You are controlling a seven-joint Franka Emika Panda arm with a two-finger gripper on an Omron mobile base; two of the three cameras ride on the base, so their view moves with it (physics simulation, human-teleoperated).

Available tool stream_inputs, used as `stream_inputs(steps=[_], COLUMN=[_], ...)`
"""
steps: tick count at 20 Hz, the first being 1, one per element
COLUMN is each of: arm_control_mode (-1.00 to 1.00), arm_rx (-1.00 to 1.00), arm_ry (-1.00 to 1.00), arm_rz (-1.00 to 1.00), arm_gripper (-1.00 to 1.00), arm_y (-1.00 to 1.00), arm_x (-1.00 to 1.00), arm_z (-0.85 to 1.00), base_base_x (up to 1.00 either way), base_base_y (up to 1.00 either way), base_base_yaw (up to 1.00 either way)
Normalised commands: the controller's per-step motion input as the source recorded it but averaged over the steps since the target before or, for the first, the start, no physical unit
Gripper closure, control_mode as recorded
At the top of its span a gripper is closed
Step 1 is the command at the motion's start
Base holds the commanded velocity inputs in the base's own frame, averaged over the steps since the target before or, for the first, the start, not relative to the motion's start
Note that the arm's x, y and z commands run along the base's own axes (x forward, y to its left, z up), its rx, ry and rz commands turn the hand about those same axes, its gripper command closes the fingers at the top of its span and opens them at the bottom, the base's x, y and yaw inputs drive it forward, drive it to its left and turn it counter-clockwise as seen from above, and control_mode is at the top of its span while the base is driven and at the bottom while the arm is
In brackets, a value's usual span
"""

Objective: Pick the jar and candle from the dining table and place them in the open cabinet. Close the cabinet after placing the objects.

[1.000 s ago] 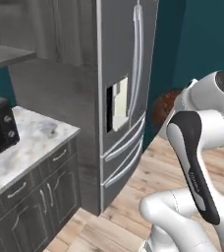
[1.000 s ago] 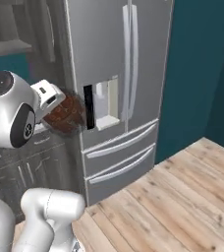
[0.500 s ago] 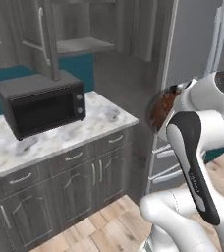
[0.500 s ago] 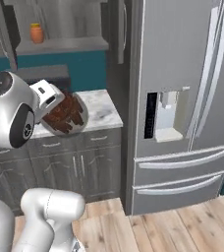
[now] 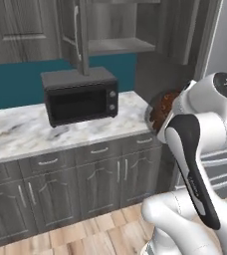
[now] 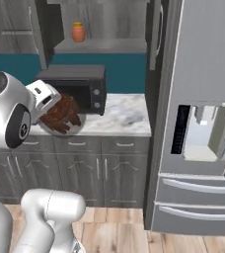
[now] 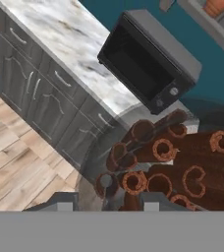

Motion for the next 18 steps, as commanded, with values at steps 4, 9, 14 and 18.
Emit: stream_inputs(steps=[4, 9, 14, 18], arm_control_mode=[1.00, 1.00, 1.00, 1.00], arm_rx=[0.00, 0.00, 0.00, 0.00], arm_ry=[0.00, 0.00, 0.00, 0.00], arm_rz=[0.00, 0.00, 0.00, 0.00], arm_gripper=[1.00, 1.00, 1.00, 1.00], arm_y=[0.00, 0.00, 0.00, 0.00], arm_x=[0.00, 0.00, 0.00, 0.00], arm_z=[0.00, 0.00, 0.00, 0.00], base_base_x=[0.00, 0.08, 0.16, 0.31], base_base_y=[-0.96, -0.34, 0.09, -0.04], base_base_yaw=[0.30, 0.23, 0.20, 0.16])
